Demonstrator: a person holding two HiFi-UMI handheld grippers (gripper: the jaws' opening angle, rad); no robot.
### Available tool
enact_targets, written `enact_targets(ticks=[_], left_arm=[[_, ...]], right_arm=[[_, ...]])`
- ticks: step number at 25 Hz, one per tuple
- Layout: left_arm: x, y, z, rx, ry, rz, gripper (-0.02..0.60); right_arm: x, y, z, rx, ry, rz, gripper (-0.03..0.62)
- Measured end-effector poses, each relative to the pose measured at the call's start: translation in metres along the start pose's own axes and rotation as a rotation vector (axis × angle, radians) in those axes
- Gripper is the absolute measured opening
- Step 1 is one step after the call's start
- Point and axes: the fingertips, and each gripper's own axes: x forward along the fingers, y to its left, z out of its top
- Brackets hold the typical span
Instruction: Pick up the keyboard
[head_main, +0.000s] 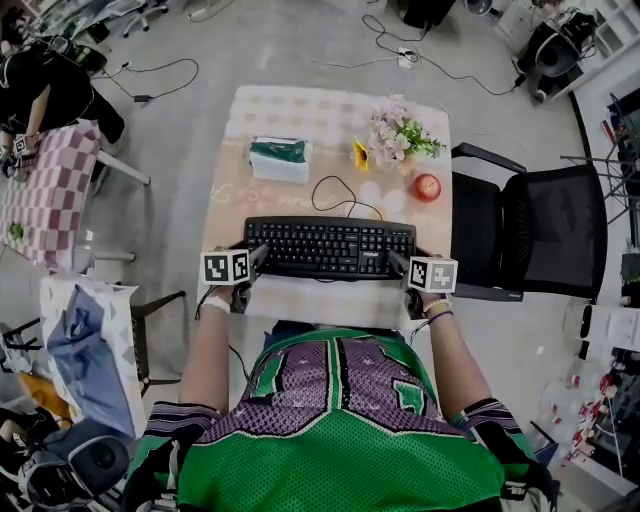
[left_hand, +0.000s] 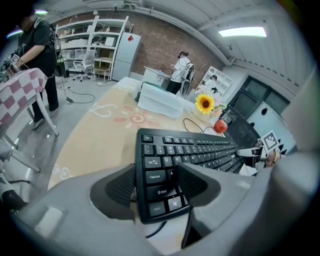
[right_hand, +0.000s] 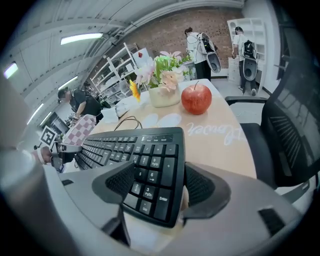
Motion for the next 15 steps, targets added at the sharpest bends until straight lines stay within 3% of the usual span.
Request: enact_targets(ticks=[15], left_arm=[[-0.08, -0.036, 0.09, 0.121, -0.242, 0.006, 0.27]], right_arm=[[-0.075, 0.029, 0.084, -0.086, -0.242, 0.02, 0.299]])
